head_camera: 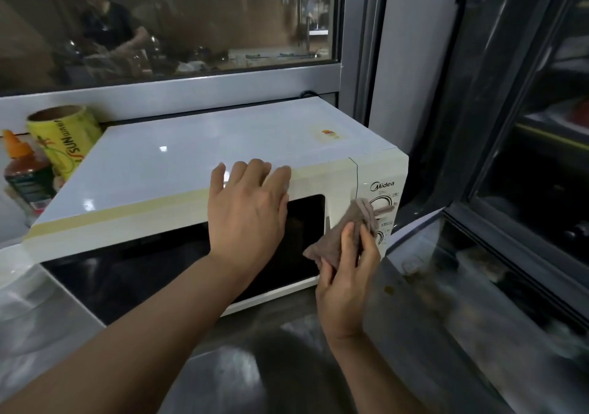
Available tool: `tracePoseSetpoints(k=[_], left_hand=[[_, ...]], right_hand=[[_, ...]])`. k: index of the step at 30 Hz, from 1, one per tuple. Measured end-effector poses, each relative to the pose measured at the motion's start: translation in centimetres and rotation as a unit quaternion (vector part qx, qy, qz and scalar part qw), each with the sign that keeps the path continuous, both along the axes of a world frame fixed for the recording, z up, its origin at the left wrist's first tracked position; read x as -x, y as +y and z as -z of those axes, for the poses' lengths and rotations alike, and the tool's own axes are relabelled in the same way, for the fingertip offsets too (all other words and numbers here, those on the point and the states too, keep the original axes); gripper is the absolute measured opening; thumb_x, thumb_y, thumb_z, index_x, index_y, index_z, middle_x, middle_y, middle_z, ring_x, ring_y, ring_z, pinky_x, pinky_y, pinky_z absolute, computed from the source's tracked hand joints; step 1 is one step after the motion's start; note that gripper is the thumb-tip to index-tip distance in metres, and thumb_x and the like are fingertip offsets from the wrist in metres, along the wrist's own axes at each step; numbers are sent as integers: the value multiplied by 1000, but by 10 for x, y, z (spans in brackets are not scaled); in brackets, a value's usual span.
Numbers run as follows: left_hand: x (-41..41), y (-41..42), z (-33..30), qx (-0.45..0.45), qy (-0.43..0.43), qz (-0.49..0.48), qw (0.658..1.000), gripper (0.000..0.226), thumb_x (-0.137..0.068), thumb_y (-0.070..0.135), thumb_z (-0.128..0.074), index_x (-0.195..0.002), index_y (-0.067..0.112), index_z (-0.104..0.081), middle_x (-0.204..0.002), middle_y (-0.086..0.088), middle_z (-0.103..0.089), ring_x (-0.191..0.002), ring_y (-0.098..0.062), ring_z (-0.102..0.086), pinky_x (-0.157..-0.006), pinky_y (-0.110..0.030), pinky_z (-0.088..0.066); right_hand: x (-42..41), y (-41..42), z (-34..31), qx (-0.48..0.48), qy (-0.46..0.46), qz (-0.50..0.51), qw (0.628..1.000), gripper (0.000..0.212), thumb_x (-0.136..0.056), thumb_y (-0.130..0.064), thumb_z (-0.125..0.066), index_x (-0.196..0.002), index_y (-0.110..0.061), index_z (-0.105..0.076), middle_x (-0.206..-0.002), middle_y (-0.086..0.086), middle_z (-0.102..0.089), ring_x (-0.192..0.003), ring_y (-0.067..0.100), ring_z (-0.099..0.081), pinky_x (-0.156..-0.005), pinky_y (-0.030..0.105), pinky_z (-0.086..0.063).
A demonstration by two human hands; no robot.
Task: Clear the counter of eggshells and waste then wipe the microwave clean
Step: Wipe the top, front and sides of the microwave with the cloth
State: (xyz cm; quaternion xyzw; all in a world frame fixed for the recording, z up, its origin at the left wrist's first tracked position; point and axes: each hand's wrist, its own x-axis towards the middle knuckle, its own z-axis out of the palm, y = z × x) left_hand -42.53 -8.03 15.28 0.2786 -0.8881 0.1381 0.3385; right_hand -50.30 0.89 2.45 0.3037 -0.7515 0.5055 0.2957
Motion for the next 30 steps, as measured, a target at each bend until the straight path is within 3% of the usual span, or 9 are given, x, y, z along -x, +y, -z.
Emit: tracePoseSetpoints(k=[3,8,13,18,21,25,27,29,30], left_hand=[[1,1,-2,-12,-2,-1,1000,23,-86,18,-55,-107,18,-63,-105,-5,-62,-95,-30,-55,-97,-46,-35],[1,0,-2,-10,-4,-1,1000,22,-87,18,-51,-106,18,-62,-104,-4,-62,-94,-29,-54,-95,-43,-34],[1,-3,2,0,4,12,1000,24,-87,18,-53,-108,16,-63,-102,-7,-62,-91,-31,-54,-91,-44,-37],[1,-5,5,14,20,24,999,25,-86,17,-55,-110,14,-64,-101,-10,-63,-91,-33,-55,-90,-44,-39],[2,-4,6,9,22,25,999,26,-86,17,-54,-111,14,-64,-101,-9,-63,-92,-33,-55,-90,-44,-38],[2,-4,7,3,34,27,999,29,-86,17,-54,-113,15,-63,-102,-9,-63,-92,-33,-54,-90,-45,-38],[2,-6,9,18,36,30,999,27,-85,17,-54,-111,14,-63,-101,-10,-63,-90,-33,-54,-87,-44,-39],[3,-7,9,28,38,31,998,26,-85,17,-54,-108,13,-63,-99,-10,-63,-88,-33,-55,-85,-43,-39],[4,-7,9,27,38,31,998,25,-85,16,-53,-108,13,-63,-98,-10,-63,-88,-33,-55,-85,-43,-39]], right_hand=[[0,3,-3,30,-17,-24,999,50,-77,5,-69,-124,8,-53,-124,27,-49,-120,38,-48,-97,48,-47],[11,-7,-43,81,-29,-19,996,38,-73,-3,-70,-108,0,-56,-117,16,-53,-116,26,-47,-100,31,-41],[12,-13,-41,58,-6,27,998,29,-71,-2,-72,-95,-3,-58,-108,20,-52,-106,31,-53,-87,35,-52],[3,-15,-8,135,-65,-8,989,28,-71,7,-69,-96,6,-56,-112,23,-47,-109,33,-53,-88,45,-51],[1,-18,5,164,-94,-9,982,28,-73,7,-67,-98,5,-53,-114,22,-46,-113,30,-51,-93,37,-50],[-8,-11,47,123,-181,7,976,19,-75,9,-65,-88,6,-51,-100,22,-48,-86,31,-56,-72,38,-51],[-6,-9,63,84,-221,11,972,11,-81,6,-62,-83,5,-51,-97,21,-49,-80,33,-56,-69,37,-51],[-1,-9,65,64,-236,-7,970,6,-84,7,-56,-81,6,-51,-95,20,-48,-72,26,-53,-68,30,-50],[1,-7,62,57,-237,-15,970,4,-85,7,-54,-82,8,-51,-94,20,-48,-68,20,-50,-70,20,-48]])
